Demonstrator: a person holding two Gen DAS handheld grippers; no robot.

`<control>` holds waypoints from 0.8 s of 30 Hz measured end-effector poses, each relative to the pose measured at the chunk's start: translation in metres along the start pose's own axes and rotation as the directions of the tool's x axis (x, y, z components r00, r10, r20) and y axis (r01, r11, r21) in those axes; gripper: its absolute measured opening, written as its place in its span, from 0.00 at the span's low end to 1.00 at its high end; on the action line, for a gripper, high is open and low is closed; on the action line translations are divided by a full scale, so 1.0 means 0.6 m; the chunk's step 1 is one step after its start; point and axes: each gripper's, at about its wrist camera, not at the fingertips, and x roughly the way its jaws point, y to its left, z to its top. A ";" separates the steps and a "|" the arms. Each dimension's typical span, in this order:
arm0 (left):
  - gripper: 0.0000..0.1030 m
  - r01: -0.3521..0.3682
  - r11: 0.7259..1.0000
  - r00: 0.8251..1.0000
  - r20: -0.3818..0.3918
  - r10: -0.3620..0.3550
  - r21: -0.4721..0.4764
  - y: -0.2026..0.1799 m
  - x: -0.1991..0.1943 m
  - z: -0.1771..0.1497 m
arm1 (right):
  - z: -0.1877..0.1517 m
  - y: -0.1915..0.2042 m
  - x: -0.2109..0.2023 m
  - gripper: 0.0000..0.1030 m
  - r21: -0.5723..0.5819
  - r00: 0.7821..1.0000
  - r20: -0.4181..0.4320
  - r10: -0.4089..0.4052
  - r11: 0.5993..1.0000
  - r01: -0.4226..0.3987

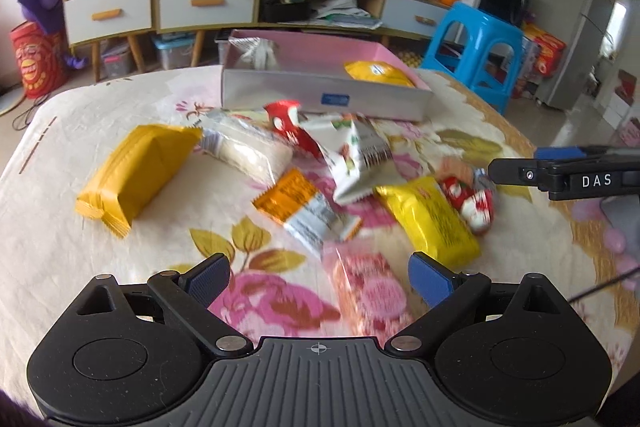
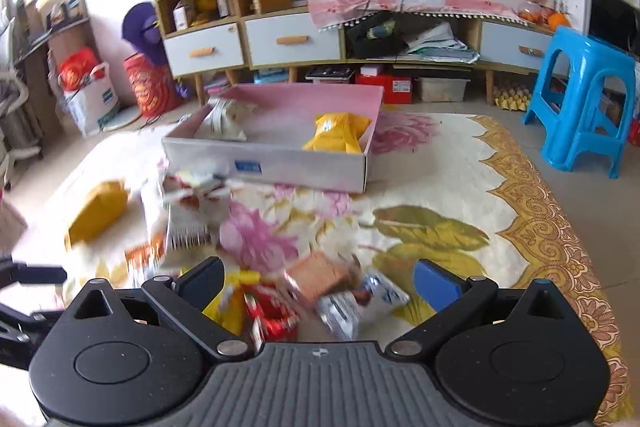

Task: Organize snacks
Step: 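Move both tools back over the snack pile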

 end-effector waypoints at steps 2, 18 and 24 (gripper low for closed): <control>0.94 0.014 1.000 1.000 -0.011 -0.014 0.012 -0.001 0.000 -0.011 | -0.012 -0.003 -0.001 0.93 -0.020 1.000 -0.008 0.007 1.000 -0.007; 0.93 0.022 0.994 0.999 -0.027 -0.019 0.109 -0.058 0.022 -0.042 | -0.046 -0.035 0.027 0.93 -0.047 0.995 -0.096 -0.032 0.999 0.028; 0.90 0.021 0.997 0.998 -0.052 -0.017 0.079 -0.062 0.034 -0.043 | -0.055 -0.040 0.050 0.93 -0.075 0.987 -0.151 -0.064 0.996 0.053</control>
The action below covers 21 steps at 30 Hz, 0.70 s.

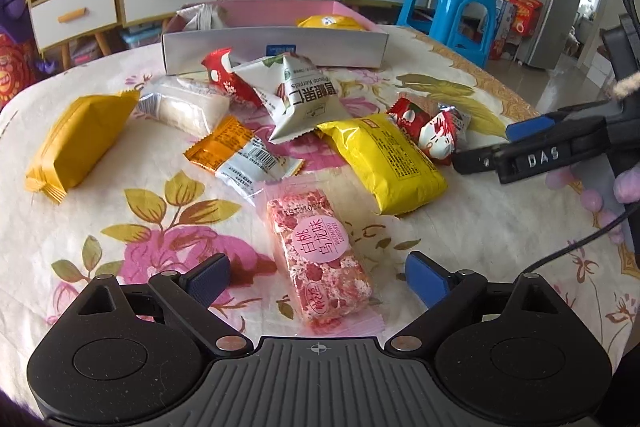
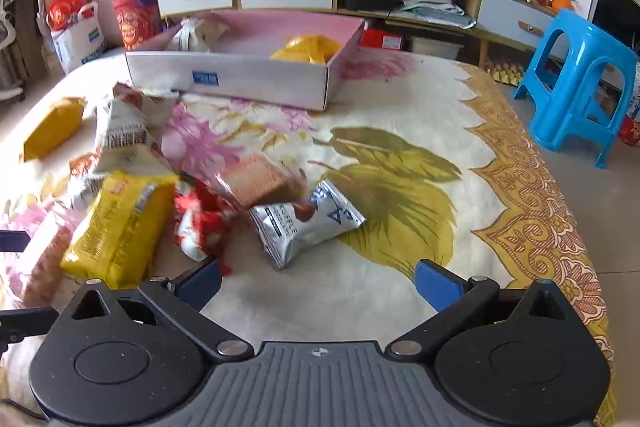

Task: Organize snacks
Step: 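Move both tools back over the snack pile, then grasp the pink-wrapped bar with the left tool while the right tool grasps a silver-blue packet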

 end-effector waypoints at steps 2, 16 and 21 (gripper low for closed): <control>0.88 -0.011 1.000 1.000 0.003 0.011 0.006 -0.001 0.001 0.002 | -0.002 0.004 0.006 0.93 -0.022 1.000 -0.006 0.000 1.000 0.000; 0.49 -0.042 0.999 0.999 0.010 0.042 -0.028 0.015 0.004 0.019 | 0.021 0.006 0.030 0.84 -0.040 0.998 0.046 0.053 0.998 -0.051; 0.37 -0.038 0.998 0.999 0.009 0.038 -0.040 0.018 0.003 0.022 | 0.024 0.012 0.026 0.71 -0.062 0.995 0.053 0.086 0.995 -0.083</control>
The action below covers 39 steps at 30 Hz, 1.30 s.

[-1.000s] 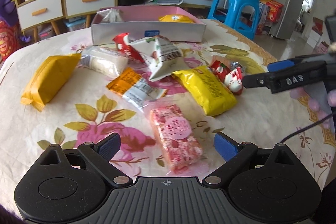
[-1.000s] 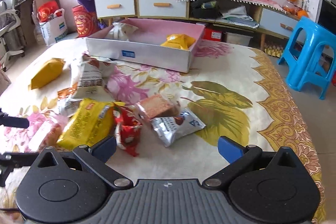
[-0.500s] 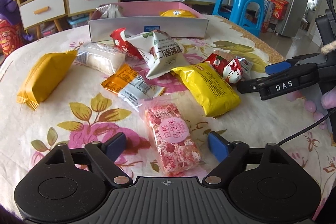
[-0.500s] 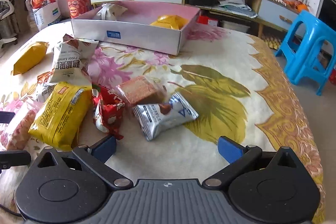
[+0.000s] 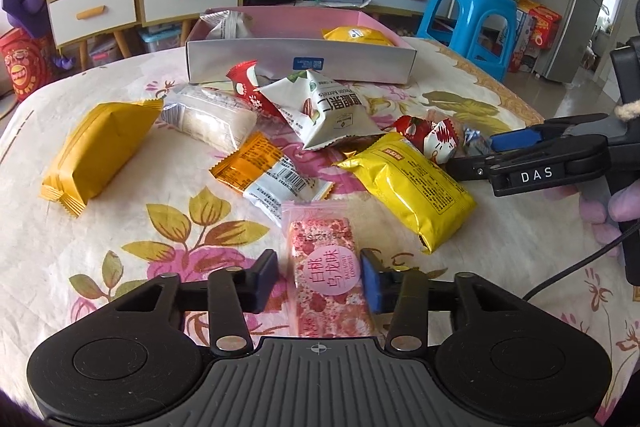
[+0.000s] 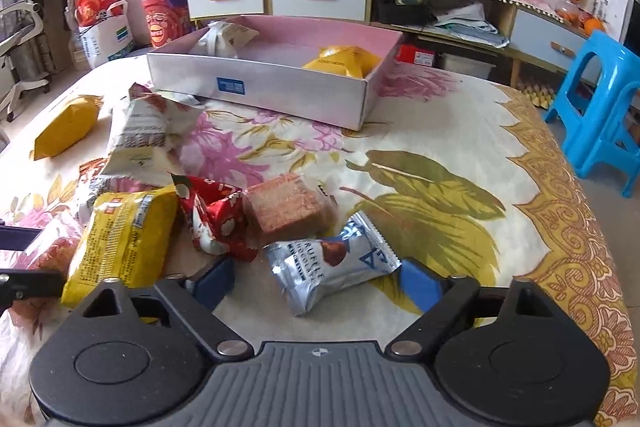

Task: Organize snacks
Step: 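Grasp the pink-wrapped bar with the left tool while the right tool grasps a silver-blue packet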

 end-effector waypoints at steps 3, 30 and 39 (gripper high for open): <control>0.31 0.007 1.000 1.000 -0.004 -0.008 -0.010 0.003 -0.001 0.002 | 0.002 0.006 -0.002 0.61 -0.018 1.000 0.001 0.020 1.000 -0.020; 0.29 0.055 0.994 0.998 0.023 -0.053 -0.090 0.027 -0.031 0.030 | 0.025 0.019 -0.045 0.07 -0.016 0.992 0.020 0.122 0.992 -0.121; 0.29 0.059 0.992 0.997 0.060 -0.053 -0.111 0.024 -0.033 0.062 | 0.051 0.020 -0.051 0.07 0.033 0.990 0.060 0.130 0.991 -0.132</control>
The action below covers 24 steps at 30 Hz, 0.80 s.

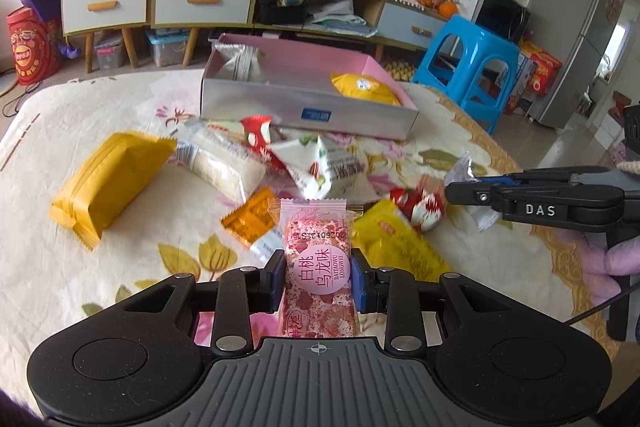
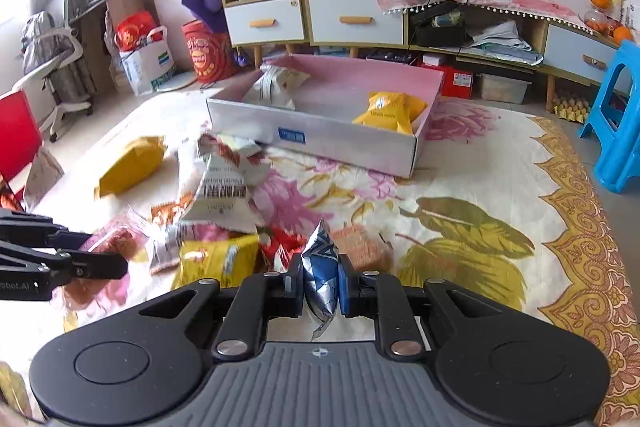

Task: Organize snacks
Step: 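Grasp the pink-wrapped bar with the left tool while the right tool grasps a silver-blue packet, then carry both packets into the pink box and open both tools to release them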

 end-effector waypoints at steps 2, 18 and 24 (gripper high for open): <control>0.29 0.002 1.000 1.000 0.008 -0.002 -0.008 -0.004 0.002 0.010 | 0.011 0.003 0.001 0.07 0.013 1.000 0.013 0.002 1.000 -0.002; 0.29 -0.054 0.998 0.993 0.109 0.053 0.013 -0.002 0.028 0.134 | 0.131 0.019 0.027 0.07 0.097 0.990 0.132 0.043 0.994 -0.056; 0.29 -0.099 0.995 0.990 0.102 0.096 0.026 0.011 0.068 0.194 | 0.166 -0.005 0.057 0.07 0.197 0.987 0.154 0.055 0.977 -0.085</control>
